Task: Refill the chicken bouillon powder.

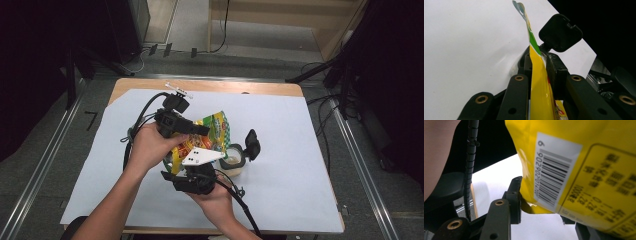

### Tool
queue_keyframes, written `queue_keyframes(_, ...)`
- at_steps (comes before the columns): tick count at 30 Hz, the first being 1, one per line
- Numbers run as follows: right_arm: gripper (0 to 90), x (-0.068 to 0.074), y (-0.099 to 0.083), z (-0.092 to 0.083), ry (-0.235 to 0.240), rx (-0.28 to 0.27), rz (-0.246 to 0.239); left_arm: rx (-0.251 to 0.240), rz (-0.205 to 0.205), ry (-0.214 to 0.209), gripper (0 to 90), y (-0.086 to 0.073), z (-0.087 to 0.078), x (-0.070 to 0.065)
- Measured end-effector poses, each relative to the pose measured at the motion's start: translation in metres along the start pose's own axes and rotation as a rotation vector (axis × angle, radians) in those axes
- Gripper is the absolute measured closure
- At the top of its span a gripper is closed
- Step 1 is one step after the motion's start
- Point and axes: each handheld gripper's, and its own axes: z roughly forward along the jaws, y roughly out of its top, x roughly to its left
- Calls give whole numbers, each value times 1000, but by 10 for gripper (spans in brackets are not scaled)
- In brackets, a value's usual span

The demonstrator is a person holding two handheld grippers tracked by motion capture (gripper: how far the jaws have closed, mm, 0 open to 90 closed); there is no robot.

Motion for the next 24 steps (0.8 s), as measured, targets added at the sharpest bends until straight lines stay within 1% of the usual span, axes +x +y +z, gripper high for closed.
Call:
queue_keyframes(5, 621, 0, 1, 0, 1, -1, -3, -6, 4, 8, 794, 0, -1, -2)
queue_keyframes(7, 621, 0, 1, 0, 2, -5, -1, -7, 12, 8, 793, 0, -2, -3)
queue_keyframes(13, 621, 0, 1, -1, 5, -8, -3, -11, 10, 11, 789, 0, -3, -5)
queue_keyframes(18, 621, 0, 2, -1, 7, -13, -6, -13, 25, 26, 785, 0, -4, -9)
queue_keyframes(24, 621, 0, 1, -1, 7, -10, -3, -11, 19, 20, 786, 0, -3, -7)
